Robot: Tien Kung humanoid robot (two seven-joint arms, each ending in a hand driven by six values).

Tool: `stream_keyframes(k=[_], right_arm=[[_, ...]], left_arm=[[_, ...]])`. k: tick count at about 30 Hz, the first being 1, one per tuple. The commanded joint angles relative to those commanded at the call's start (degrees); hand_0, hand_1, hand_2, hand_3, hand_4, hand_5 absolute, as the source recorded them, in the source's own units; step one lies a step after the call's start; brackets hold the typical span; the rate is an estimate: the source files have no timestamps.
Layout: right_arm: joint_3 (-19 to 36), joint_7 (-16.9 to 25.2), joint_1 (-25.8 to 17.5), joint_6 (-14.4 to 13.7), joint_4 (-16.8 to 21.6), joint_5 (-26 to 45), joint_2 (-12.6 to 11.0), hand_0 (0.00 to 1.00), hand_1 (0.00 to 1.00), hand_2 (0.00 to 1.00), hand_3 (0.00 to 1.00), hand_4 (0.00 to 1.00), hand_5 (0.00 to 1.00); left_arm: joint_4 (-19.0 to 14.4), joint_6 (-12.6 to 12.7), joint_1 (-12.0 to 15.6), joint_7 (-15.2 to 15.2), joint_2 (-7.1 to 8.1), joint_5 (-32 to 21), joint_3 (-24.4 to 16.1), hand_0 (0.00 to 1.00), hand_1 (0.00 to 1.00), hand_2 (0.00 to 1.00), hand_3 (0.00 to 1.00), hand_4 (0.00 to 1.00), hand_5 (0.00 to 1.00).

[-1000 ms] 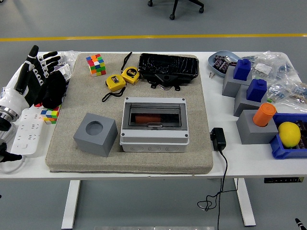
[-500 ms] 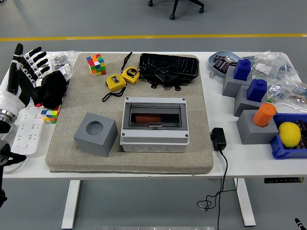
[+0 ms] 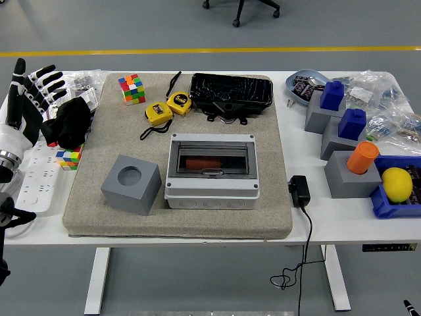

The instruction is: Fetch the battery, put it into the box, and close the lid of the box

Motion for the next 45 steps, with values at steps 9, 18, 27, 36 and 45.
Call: stream_keyframes(k=[9, 18, 27, 36, 45], right_arm=[[2.4, -0.2, 0.1, -1.5, -0.6, -6.0, 0.1, 0.722, 0.59, 0.576, 0.555, 0.998, 0.79], [4.7, -1.2, 0.2, -4.1, -1.3, -12.6, 0.3, 0.357, 0.295, 0.293, 0.214, 0.998, 0.601], [2.0, -2.3, -0.1, -2.2, -0.8, -8.6, 0.0, 0.529, 0.481, 0.464, 0.431, 0.998, 0.601], [0.3, -2.5, -0.1, -1.1, -0.7, -6.8, -0.3, 0.851, 0.733, 0.728, 0.691, 0.998, 0.697], [-0.1, -2.5, -0.2, -0.6, -0.9, -6.6, -0.2, 0.932, 0.816, 0.79, 0.766, 0.998, 0.797]], left_arm=[[-0.2, 0.0, 0.1, 0.2, -0.05, 0.1, 0.0, 0.794, 0.79, 0.757, 0.747, 0.998, 0.998], [-0.2, 0.2, 0.1, 0.3, -0.06, 0.2, 0.1, 0.796, 0.788, 0.757, 0.747, 0.998, 0.998], [-0.8, 0.1, 0.3, 0.6, 0.07, 0.8, 0.4, 0.797, 0.789, 0.757, 0.746, 0.998, 0.998], [-1.1, 0.3, 0.5, 0.5, 0.25, 1.9, 0.5, 0.821, 0.804, 0.764, 0.749, 0.998, 0.998], [-1.1, 0.3, 0.7, 0.1, 0.61, 2.4, 0.6, 0.898, 0.867, 0.802, 0.753, 0.998, 0.998]])
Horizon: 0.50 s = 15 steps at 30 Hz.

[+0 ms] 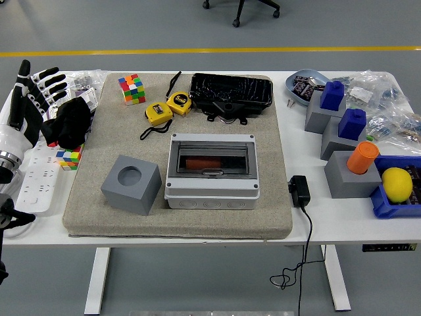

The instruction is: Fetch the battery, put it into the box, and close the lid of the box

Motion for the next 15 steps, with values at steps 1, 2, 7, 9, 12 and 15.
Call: stream_keyframes(k=[1, 2, 7, 9, 12, 15], right_arm=[[-0.1, 0.0, 0.0, 0.2, 0.0, 0.1, 0.0, 0.932, 0.816, 0.79, 0.766, 0.998, 0.797], [-0.2, 0.0, 0.0, 0.4, 0.0, 0.2, -0.1, 0.932, 0.816, 0.79, 0.766, 0.998, 0.797], [-0.8, -0.3, 0.0, 1.0, -0.2, 0.6, -0.1, 0.998, 0.905, 0.858, 0.827, 0.998, 0.927], [-0.8, -0.4, 0.0, 1.1, -0.3, 0.6, -0.1, 0.998, 0.905, 0.858, 0.827, 0.998, 0.927], [-0.6, -0.3, -0.1, 1.0, -0.3, 0.4, 0.0, 0.998, 0.923, 0.874, 0.846, 0.998, 0.949], [-0.4, -0.3, -0.1, 1.0, -0.3, 0.4, -0.1, 0.998, 0.923, 0.874, 0.846, 0.998, 0.949]], left_arm=[[0.0, 0.0, 0.0, 0.0, 0.02, 0.1, 0.0, 0.898, 0.867, 0.802, 0.753, 0.998, 0.998], [0.0, 0.0, 0.0, -0.1, 0.03, 0.2, 0.0, 0.898, 0.867, 0.802, 0.753, 0.998, 0.998], [0.1, 0.0, -0.1, -0.2, 0.0, 0.6, -0.2, 0.998, 0.969, 0.87, 0.76, 0.998, 0.998], [0.1, 0.1, -0.1, -0.3, 0.05, 0.7, -0.3, 0.998, 0.969, 0.87, 0.76, 0.998, 0.998], [0.0, 0.1, -0.1, -0.3, 0.11, 0.9, -0.5, 0.998, 0.998, 0.917, 0.768, 0.998, 0.998], [0.1, 0.1, 0.0, -0.3, 0.12, 1.0, -0.6, 0.998, 0.998, 0.917, 0.768, 0.998, 0.998]])
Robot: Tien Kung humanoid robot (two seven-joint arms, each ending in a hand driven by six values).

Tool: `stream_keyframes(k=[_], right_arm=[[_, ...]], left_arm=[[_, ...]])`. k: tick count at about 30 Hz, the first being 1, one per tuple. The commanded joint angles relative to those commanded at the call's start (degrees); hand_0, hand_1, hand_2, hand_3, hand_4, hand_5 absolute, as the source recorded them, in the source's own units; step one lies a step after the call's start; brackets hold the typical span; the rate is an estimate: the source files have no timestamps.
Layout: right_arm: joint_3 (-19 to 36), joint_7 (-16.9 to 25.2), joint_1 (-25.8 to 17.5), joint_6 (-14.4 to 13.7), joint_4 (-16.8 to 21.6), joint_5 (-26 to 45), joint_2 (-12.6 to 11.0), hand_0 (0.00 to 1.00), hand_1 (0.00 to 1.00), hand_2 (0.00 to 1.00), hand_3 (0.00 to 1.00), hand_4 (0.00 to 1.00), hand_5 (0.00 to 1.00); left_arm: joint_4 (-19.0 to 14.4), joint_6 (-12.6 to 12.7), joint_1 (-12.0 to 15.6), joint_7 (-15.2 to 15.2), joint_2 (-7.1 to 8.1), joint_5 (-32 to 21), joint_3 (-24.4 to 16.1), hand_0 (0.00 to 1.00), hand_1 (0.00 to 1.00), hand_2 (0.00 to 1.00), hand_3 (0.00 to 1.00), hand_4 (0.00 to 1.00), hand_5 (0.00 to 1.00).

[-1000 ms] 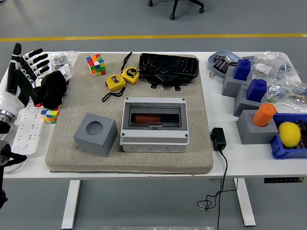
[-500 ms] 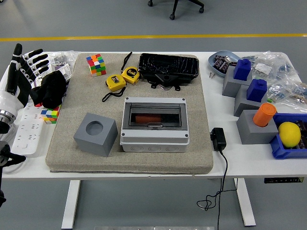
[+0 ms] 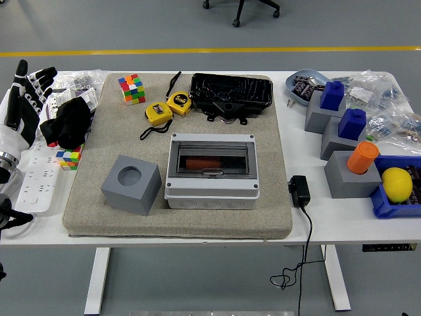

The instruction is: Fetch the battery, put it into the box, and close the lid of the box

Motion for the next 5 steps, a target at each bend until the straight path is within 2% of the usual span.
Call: stream_keyframes(k=[5], right_arm=[[0.1, 0.1, 0.2, -0.1, 0.0, 0.1, 0.0, 0.998, 0.925, 0.872, 0.848, 0.998, 0.95]], left_arm=[[-0.1, 0.0, 0.0, 0.0, -0.06, 0.0, -0.2, 0.998, 0.998, 0.923, 0.769, 0.998, 0.998]])
